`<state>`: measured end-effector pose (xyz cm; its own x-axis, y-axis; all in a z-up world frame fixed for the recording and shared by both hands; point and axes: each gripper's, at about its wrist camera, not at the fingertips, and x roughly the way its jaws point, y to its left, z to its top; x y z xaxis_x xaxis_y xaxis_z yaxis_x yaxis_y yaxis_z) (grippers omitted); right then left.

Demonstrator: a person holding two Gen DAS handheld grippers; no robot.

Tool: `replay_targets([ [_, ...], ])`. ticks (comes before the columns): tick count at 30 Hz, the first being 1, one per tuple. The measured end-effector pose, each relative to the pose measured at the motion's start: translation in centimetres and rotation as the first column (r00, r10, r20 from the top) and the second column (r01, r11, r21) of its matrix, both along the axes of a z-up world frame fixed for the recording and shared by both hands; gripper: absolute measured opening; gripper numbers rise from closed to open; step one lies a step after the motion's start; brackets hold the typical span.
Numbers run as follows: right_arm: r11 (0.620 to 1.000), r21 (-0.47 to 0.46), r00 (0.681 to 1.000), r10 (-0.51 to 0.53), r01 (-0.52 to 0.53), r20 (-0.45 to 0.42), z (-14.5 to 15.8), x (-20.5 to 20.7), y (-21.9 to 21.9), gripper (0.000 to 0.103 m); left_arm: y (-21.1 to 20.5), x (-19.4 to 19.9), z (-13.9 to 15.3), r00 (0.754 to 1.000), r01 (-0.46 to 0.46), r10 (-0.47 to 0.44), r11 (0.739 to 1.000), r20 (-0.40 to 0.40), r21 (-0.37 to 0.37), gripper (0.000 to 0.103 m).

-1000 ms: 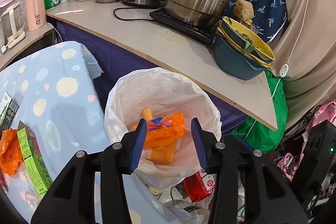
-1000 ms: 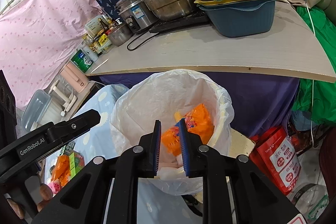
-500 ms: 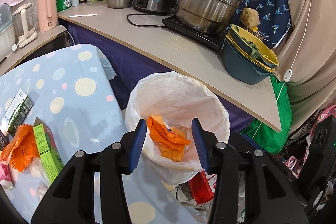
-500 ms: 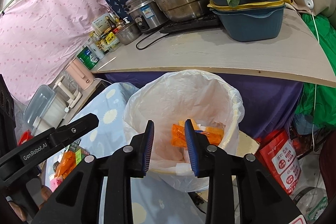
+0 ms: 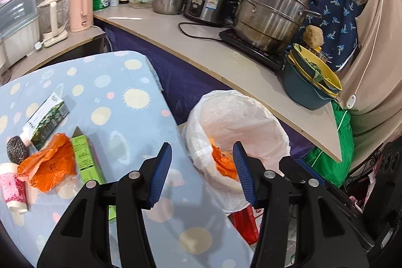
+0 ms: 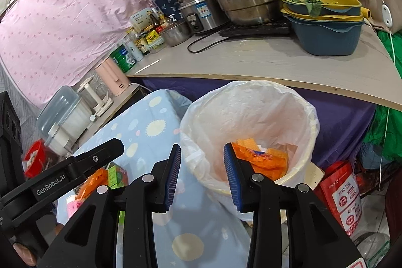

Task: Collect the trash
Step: 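Move both grippers back over the remaining trash on the table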

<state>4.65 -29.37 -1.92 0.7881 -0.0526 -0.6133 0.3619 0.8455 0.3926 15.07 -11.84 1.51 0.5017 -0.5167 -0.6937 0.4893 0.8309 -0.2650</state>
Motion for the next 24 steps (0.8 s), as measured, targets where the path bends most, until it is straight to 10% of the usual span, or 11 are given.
replay_targets([
  [24, 0.954, -0.01, 0.948, 0.298, -0.301, -0.113, -3.2, 2.6, 14.4, 0.047, 16.7, -0.3, -4.0, 0.95, -0.308, 0.311, 0.946, -0.011, 0.104, 0.07],
])
